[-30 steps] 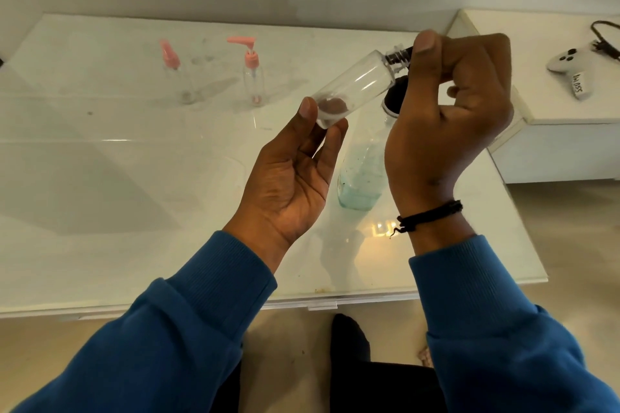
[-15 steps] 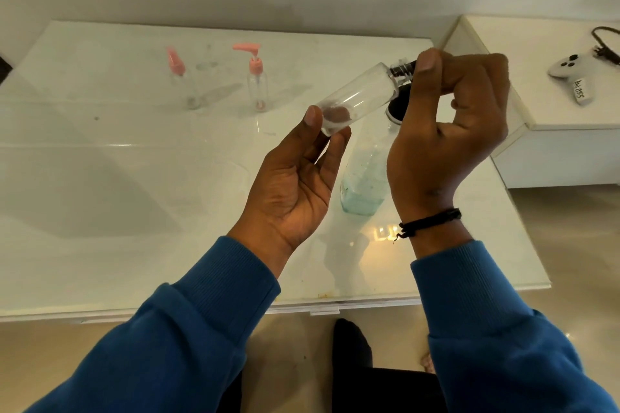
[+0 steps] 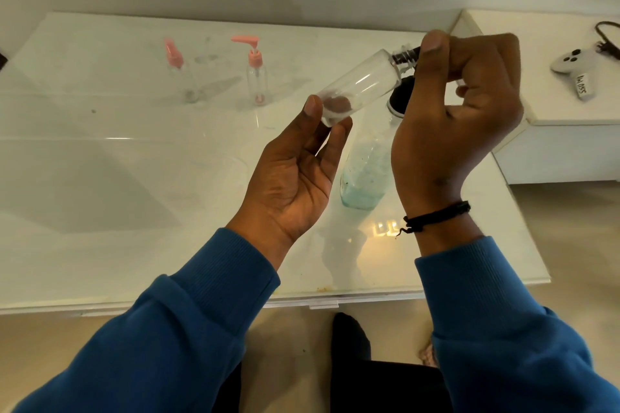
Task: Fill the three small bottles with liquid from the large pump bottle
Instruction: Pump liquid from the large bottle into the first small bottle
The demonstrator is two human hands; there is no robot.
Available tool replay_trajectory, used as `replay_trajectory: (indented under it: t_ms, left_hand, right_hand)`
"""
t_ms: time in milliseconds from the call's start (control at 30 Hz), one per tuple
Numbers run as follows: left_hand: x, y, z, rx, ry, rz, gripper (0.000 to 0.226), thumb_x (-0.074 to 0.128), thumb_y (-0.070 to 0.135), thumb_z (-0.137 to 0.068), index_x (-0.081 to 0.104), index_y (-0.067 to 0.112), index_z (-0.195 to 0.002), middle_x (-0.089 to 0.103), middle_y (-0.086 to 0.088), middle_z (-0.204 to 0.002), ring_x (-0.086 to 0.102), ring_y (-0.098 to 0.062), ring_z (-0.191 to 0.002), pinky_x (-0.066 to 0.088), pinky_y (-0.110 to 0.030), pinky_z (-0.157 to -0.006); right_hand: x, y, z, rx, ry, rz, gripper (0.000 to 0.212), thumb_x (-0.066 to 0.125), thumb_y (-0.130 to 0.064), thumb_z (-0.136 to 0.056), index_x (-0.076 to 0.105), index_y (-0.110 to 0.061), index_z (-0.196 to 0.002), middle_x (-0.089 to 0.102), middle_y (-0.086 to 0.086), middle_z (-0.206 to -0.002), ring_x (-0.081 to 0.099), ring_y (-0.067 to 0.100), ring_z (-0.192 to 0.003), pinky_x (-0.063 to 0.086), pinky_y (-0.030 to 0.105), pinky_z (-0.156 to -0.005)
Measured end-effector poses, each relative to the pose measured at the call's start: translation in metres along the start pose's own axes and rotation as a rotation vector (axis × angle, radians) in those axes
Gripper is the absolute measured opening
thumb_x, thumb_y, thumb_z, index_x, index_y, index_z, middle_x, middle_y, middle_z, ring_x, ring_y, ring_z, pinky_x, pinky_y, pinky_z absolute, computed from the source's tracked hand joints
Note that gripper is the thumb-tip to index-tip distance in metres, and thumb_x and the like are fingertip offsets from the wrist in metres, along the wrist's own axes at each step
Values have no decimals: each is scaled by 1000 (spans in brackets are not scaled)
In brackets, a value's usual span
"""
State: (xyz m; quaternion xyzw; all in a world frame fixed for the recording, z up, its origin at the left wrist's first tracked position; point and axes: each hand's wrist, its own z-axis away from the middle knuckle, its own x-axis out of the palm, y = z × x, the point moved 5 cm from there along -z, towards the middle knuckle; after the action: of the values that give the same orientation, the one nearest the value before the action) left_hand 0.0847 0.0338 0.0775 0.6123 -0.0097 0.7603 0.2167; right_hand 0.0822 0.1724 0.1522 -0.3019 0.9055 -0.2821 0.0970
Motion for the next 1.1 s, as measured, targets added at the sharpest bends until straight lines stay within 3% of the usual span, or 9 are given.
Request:
replay_trajectory:
  t_ms: [167, 300, 500, 667, 800, 967, 1100]
  left_hand:
    - [-4, 0, 0, -11, 13, 23, 52, 78, 14, -67, 67, 1, -116, 71, -16, -115, 72, -23, -93, 60, -24, -68]
    - [-2, 0, -1, 6, 11, 0, 53, 80, 14, -62, 68, 1, -112, 71, -15, -113, 71, -22, -92, 60, -23, -67]
    - [-3, -1, -1, -2, 10, 13, 56, 79, 14, -63, 67, 1, -116, 71, -15, -114, 72, -22, -91, 60, -23, -66]
    - [0, 0, -1, 4, 5, -3, 50, 78, 15, -64, 69, 1, -111, 71, -15, -112, 72, -22, -90, 59, -23, -66]
    - [-1, 0, -1, -4, 2, 16, 52, 78, 14, -65, 68, 1, -114, 71, -15, -112, 72, -22, -89, 60, -23, -66]
    - [1, -2, 0, -9, 3, -1, 51, 79, 14, -62, 69, 1, -110, 72, -16, -111, 73, -22, -89, 60, -23, -65]
    - [0, -1, 0, -3, 5, 6, 51, 78, 14, -64, 68, 0, -112, 71, -16, -112, 72, -22, -91, 60, -24, -65]
  right_hand:
    - [1, 1, 9, 20, -8, -38, 24, 66, -4, -95, 65, -2, -72, 54, 0, -76, 48, 12, -73, 41, 32, -65]
    - [1, 0, 1, 24, -18, -22, 27, 66, -9, -95, 63, -4, -69, 58, 8, -71, 50, 23, -70, 37, 29, -65]
    - [1, 2, 6, 30, -22, -26, 25, 65, -8, -96, 65, -1, -71, 59, 8, -73, 49, 18, -72, 41, 35, -64]
    - [0, 1, -3, 38, -16, -19, 29, 66, -12, -95, 62, -4, -67, 58, 10, -69, 51, 25, -69, 38, 31, -64]
    - [1, 0, 3, 35, -12, -31, 28, 65, -9, -96, 62, -3, -69, 55, 5, -72, 46, 13, -71, 39, 34, -63]
    - [1, 3, -2, 35, -21, -14, 30, 65, -12, -96, 62, -3, -68, 56, 6, -70, 49, 21, -69, 40, 36, -63]
    - [1, 2, 1, 24, -2, -17, 29, 65, -9, -95, 62, -2, -68, 57, 9, -70, 47, 17, -69, 40, 36, -63]
